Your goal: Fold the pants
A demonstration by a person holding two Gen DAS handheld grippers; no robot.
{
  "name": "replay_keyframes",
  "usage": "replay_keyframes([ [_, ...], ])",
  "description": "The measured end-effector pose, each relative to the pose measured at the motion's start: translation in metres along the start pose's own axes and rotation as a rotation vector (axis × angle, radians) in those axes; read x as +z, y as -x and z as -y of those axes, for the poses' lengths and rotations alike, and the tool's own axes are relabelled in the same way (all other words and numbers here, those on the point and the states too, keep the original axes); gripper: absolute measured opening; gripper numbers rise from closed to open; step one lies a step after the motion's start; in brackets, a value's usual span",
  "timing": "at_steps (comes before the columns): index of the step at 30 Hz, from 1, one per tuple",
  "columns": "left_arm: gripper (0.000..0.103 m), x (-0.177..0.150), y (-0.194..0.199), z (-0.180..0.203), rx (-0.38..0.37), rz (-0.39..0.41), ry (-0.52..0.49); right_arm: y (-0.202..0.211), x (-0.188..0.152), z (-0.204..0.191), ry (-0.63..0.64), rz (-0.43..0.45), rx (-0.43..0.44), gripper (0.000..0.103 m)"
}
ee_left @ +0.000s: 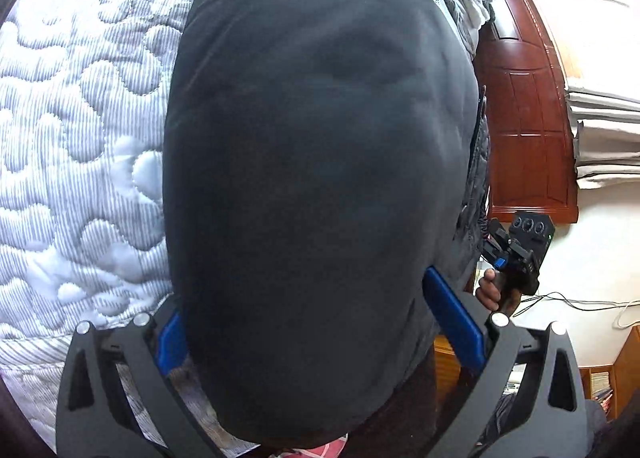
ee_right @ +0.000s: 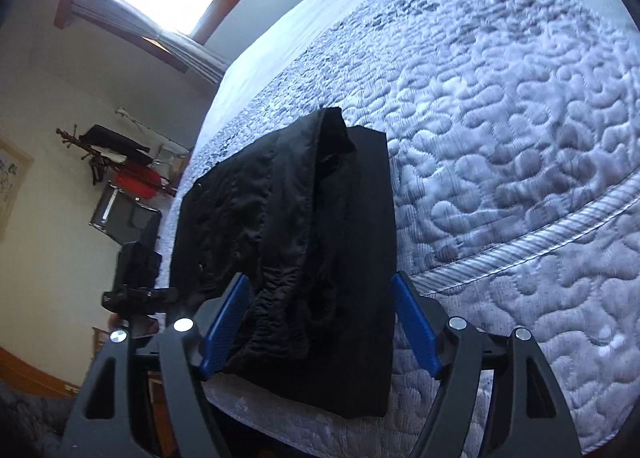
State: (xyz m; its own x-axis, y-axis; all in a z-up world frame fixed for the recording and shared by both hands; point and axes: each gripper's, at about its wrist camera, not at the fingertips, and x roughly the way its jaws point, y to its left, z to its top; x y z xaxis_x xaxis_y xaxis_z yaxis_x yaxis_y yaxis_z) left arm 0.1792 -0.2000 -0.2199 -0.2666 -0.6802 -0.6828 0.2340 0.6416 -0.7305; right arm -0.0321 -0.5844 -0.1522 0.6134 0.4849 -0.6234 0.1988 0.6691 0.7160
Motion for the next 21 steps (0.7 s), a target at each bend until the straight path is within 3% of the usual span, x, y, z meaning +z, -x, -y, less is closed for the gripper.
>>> replay_keyframes([
  [2,0.100,-0.004,0.002,-0.004,0.019,-0.003,-0.010,-0.004,0.002,0.002,0.001,-0.016,-0.006,0.085],
  [5,0.100,-0.005,-0.004,0.005,0.059,-0.002,-0.023,-0.010,0.002,0.002,0.036,-0.043,-0.052,0.087],
  [11,0.101,-0.006,-0.009,0.015,0.116,0.010,-0.015,-0.020,0.003,0.008,0.027,-0.070,-0.024,0.096],
  [21,0.101,-0.005,-0.016,0.026,0.084,-0.003,-0.023,-0.058,0.002,0.015,-0.026,-0.166,0.105,0.100],
])
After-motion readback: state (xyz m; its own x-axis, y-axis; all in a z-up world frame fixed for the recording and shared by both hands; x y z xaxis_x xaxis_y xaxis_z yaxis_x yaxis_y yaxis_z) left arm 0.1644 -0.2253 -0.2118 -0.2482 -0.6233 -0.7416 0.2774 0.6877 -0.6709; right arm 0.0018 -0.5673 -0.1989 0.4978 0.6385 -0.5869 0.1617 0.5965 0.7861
